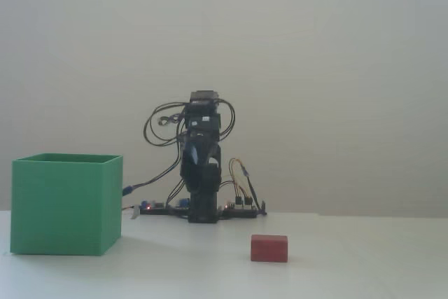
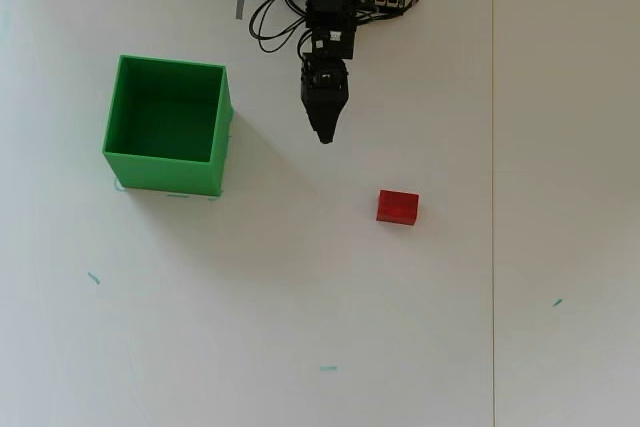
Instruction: Grasp a red block and put it in the green bin.
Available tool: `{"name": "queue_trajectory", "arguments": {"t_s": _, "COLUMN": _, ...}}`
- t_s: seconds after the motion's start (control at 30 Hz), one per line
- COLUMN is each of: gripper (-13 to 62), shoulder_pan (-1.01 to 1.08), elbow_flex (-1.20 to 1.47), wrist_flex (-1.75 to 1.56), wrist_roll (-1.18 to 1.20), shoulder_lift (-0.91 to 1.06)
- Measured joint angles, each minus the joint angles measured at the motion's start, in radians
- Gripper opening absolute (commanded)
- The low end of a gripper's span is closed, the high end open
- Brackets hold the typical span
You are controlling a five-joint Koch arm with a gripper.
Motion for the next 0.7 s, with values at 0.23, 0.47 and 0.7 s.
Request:
{"name": "queue_trajectory", "arguments": {"t_s": 0.23, "gripper": 38.7, "shoulder_pan": -0.066, "elbow_flex": -0.483, "wrist_flex": 0.621, "wrist_roll": -0.176, "shoulder_lift": -0.233}}
{"name": "queue_trajectory", "arguments": {"t_s": 0.47, "gripper": 37.8, "shoulder_pan": -0.12, "elbow_flex": -0.784, "wrist_flex": 0.887, "wrist_roll": 0.106, "shoulder_lift": -0.451}}
{"name": "queue_trajectory", "arguments": {"t_s": 0.7, "gripper": 36.7, "shoulder_pan": -0.21, "elbow_flex": -0.784, "wrist_flex": 0.945, "wrist_roll": 0.382, "shoulder_lift": -0.563}}
